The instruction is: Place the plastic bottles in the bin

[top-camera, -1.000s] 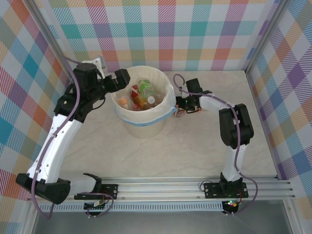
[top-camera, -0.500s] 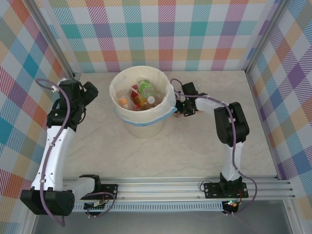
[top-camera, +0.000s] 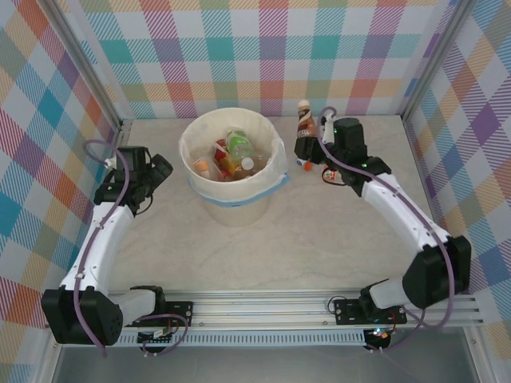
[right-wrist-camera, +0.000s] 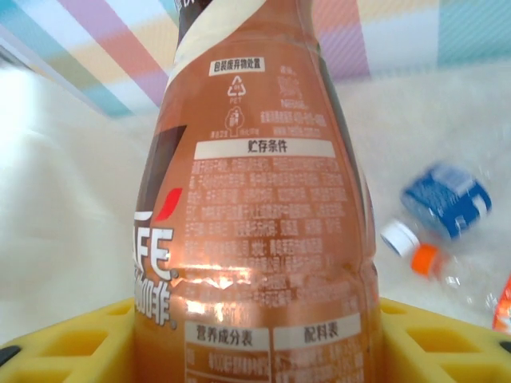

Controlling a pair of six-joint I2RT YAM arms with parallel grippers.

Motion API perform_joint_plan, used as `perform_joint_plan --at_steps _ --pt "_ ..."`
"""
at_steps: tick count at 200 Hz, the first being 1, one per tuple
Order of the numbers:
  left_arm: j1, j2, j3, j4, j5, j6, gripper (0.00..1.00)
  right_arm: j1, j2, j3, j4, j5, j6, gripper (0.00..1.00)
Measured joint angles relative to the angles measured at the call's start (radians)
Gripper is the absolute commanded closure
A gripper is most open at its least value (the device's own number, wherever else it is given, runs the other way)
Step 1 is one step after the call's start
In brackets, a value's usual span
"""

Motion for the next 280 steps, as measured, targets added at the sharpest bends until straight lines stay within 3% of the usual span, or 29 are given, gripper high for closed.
perform_joint_plan --at_steps 37,83,113,136,152,181,220,249,280 --pt "-0.003 0.013 -0.080 0.069 0.097 -0.050 0.00 0.075 -0.015 0.138 -0.011 -0.111 -0.014 0.39" --pt "-0.043 0.047 -0.093 0.116 0.142 -0.081 0.00 0.230 0.173 0.390 -0.098 -0.173 -0.089 0.38" --pt "-0.055 0.049 -0.099 0.128 0.151 -0.093 0.00 0.301 0.341 0.568 -0.216 -0.101 -0.137 0.33" --pt "-0.056 0.051 -0.102 0.136 0.158 -0.100 0.00 0.337 0.438 0.681 -0.324 0.008 -0.160 0.21" --pt "-0.060 0.054 -0.104 0.145 0.162 -0.103 0.00 0.343 0.452 0.696 -0.365 0.043 -0.176 0.12" --pt "-0.061 0.059 -0.104 0.150 0.166 -0.106 0.00 0.342 0.401 0.654 -0.375 0.063 -0.200 0.07" --pt "-0.076 0.079 -0.104 0.153 0.166 -0.121 0.00 0.268 0.212 0.497 -0.322 0.099 -0.196 0.01" --pt "-0.097 0.092 -0.104 0.155 0.166 -0.129 0.00 0.064 0.101 0.339 -0.239 0.089 -0.097 0.00" --pt "-0.116 0.103 -0.104 0.171 0.166 -0.130 0.00 -0.134 0.089 0.174 -0.203 0.084 0.003 0.00"
